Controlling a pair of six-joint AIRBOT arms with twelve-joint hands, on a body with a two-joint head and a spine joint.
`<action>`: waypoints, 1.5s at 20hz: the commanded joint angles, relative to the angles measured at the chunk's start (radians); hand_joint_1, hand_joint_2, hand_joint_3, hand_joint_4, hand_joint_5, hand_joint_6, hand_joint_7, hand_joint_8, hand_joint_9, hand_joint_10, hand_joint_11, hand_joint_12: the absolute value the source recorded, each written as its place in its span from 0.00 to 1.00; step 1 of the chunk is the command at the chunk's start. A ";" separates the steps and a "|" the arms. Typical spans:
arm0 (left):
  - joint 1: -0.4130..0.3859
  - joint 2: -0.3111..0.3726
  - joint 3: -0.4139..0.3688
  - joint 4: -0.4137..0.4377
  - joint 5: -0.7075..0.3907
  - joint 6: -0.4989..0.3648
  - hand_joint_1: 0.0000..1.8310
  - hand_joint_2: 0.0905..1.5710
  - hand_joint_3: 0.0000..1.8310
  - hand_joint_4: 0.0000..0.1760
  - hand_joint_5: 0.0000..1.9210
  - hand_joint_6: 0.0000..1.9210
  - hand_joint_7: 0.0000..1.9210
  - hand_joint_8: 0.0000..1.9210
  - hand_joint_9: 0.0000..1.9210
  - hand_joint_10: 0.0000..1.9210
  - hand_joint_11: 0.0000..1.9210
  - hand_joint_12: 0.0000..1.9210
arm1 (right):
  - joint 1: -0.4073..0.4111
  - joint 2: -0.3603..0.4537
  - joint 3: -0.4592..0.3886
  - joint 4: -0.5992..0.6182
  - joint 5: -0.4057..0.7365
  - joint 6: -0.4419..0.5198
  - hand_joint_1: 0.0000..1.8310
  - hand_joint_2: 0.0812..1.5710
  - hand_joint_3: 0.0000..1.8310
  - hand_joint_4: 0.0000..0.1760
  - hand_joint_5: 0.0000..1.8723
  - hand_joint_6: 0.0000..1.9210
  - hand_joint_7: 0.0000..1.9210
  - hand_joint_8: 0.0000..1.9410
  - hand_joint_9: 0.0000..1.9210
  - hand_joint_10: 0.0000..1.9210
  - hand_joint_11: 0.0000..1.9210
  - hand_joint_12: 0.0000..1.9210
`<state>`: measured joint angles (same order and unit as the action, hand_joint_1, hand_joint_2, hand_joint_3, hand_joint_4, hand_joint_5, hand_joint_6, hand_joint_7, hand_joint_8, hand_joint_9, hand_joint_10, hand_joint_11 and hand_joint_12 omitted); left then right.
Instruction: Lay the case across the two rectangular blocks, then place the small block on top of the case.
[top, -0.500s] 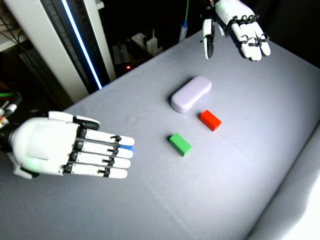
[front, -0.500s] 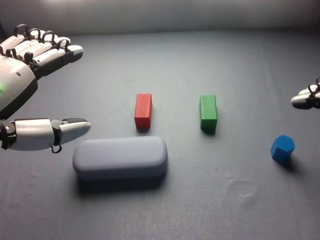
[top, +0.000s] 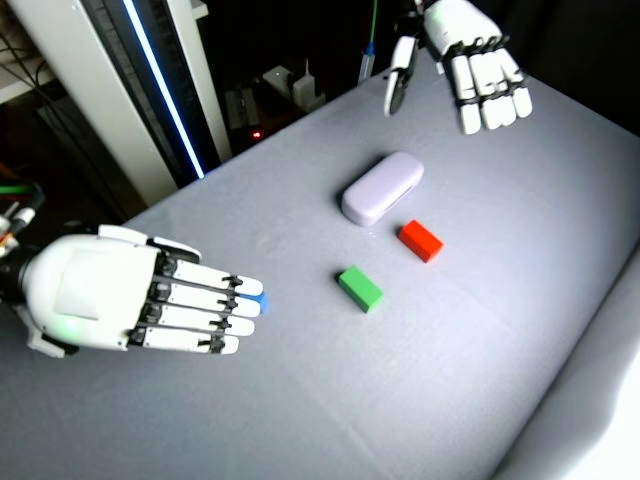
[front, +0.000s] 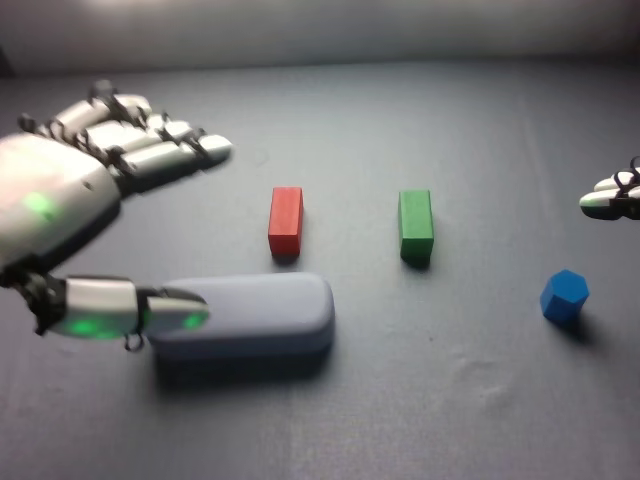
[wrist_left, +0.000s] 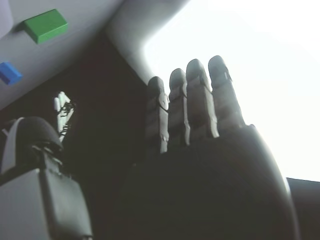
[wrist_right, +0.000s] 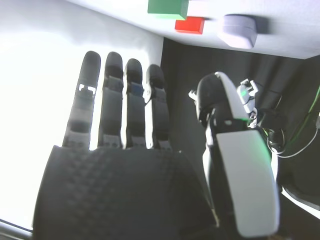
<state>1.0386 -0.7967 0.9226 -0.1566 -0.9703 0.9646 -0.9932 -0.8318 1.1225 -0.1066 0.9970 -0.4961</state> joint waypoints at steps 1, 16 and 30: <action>-0.018 -0.010 0.012 0.007 -0.057 -0.006 0.30 0.53 0.00 0.92 0.07 0.00 0.11 0.00 0.14 0.00 0.00 0.26 | 0.017 0.002 0.002 0.027 0.125 0.002 0.34 0.83 0.00 0.00 0.21 0.00 0.19 0.00 0.19 0.00 0.00 0.52; -0.084 -0.143 0.121 0.056 0.256 0.019 0.40 0.47 0.00 0.23 0.09 0.00 0.19 0.00 0.30 0.02 0.00 0.62 | 0.036 -0.014 0.025 0.026 0.113 0.002 0.34 0.83 0.00 0.19 0.20 0.00 0.17 0.00 0.14 0.00 0.00 0.34; -0.110 -0.209 0.189 0.022 0.350 0.053 0.43 0.49 0.00 0.29 0.14 0.00 0.27 0.00 0.30 0.00 0.00 0.65 | 0.036 -0.014 0.028 0.026 0.107 0.002 0.39 0.83 0.00 0.00 0.21 0.00 0.18 0.00 0.15 0.00 0.00 0.38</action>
<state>0.9375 -0.9997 1.1099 -0.1379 -0.5354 1.0203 -0.9695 -0.8486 1.1473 -0.1097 0.9905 -0.4957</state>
